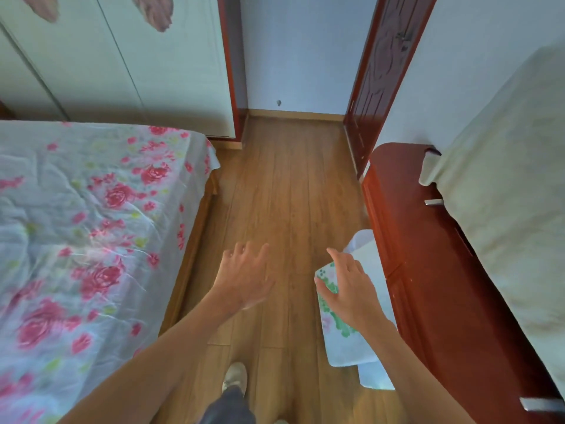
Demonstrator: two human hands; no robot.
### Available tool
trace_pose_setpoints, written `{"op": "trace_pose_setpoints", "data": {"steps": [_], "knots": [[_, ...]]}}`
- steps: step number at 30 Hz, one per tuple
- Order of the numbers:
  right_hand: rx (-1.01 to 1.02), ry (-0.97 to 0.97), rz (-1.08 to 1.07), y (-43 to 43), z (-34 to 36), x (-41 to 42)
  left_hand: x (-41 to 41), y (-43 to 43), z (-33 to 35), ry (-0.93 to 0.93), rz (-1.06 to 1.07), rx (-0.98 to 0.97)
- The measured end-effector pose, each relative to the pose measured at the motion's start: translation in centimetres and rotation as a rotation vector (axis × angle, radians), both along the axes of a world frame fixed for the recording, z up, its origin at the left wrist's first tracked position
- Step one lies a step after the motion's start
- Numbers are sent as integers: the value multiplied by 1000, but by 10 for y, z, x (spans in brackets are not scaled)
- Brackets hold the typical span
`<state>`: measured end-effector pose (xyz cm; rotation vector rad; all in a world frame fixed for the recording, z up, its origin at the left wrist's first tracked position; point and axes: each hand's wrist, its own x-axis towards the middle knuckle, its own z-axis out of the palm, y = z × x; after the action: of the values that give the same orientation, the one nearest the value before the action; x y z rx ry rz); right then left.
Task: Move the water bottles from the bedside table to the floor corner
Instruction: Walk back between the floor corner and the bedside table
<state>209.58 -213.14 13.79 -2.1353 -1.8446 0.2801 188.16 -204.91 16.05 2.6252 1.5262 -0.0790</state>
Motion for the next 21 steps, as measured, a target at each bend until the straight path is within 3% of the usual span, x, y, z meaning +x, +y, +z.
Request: {"op": "trace_pose_setpoints", "data": {"steps": [8, 21], "knots": [[3, 19, 94, 100, -1, -33, -33, 76, -4, -58, 116, -7], [-15, 79, 58, 275, 14, -98, -91, 246, 13, -80, 96, 20]]}}
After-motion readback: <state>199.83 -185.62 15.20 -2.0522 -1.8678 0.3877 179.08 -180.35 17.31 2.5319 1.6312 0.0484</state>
